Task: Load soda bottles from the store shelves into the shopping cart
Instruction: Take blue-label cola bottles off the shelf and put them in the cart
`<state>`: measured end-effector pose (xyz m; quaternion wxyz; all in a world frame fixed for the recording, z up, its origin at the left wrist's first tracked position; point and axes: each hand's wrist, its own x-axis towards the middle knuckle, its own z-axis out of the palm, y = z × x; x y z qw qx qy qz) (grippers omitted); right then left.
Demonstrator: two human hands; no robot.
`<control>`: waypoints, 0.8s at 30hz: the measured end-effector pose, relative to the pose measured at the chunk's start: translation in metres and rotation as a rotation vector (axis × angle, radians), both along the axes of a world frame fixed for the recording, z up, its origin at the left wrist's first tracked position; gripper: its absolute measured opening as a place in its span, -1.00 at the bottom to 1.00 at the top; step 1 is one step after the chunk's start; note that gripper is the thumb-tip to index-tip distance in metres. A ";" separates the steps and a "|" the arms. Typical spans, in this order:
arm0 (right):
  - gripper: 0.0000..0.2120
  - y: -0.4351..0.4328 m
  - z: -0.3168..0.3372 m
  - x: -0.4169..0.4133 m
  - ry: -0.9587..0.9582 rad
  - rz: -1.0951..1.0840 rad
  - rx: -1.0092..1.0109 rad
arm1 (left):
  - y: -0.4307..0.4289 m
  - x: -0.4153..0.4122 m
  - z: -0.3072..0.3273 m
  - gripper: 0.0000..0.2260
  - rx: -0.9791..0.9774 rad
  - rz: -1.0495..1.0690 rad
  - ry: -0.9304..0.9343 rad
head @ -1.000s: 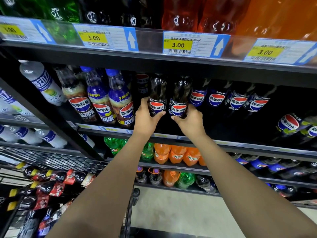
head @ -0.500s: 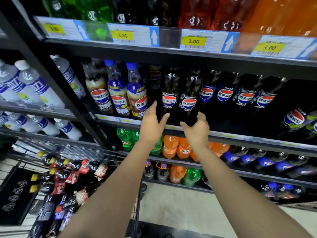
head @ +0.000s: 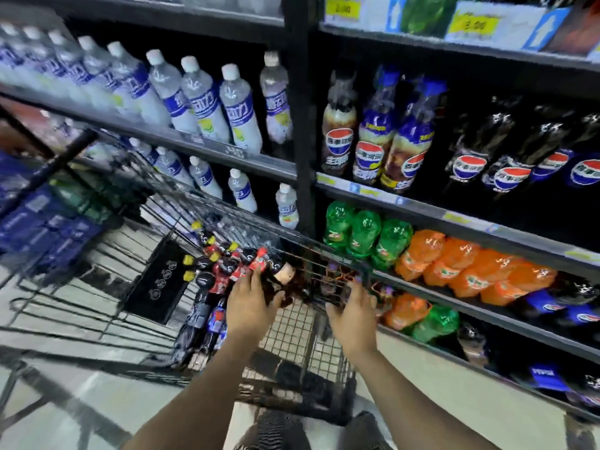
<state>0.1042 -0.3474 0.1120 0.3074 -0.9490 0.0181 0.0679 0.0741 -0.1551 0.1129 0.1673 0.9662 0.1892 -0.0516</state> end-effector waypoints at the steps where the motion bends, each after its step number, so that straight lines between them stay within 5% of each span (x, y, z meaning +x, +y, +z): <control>1: -0.46 0.015 -0.005 -0.006 0.034 0.022 -0.016 | 0.018 -0.009 -0.006 -0.27 -0.002 0.035 0.048; 10: -0.23 0.143 -0.057 -0.039 0.464 0.085 -0.042 | 0.154 -0.052 -0.063 -0.06 -0.021 0.234 0.450; 16: -0.50 0.202 -0.129 -0.049 0.680 0.052 -0.043 | 0.212 -0.041 -0.122 -0.01 -0.109 0.283 0.596; 19: -0.55 0.223 -0.167 -0.046 0.770 0.022 0.003 | 0.231 -0.030 -0.163 -0.05 -0.151 0.308 0.592; 22: -0.33 0.238 -0.210 -0.046 0.826 -0.013 0.025 | 0.243 -0.023 -0.204 -0.18 -0.190 0.316 0.603; 24: -0.43 0.247 -0.233 -0.046 0.892 -0.001 0.008 | 0.250 -0.023 -0.228 -0.30 -0.222 0.345 0.576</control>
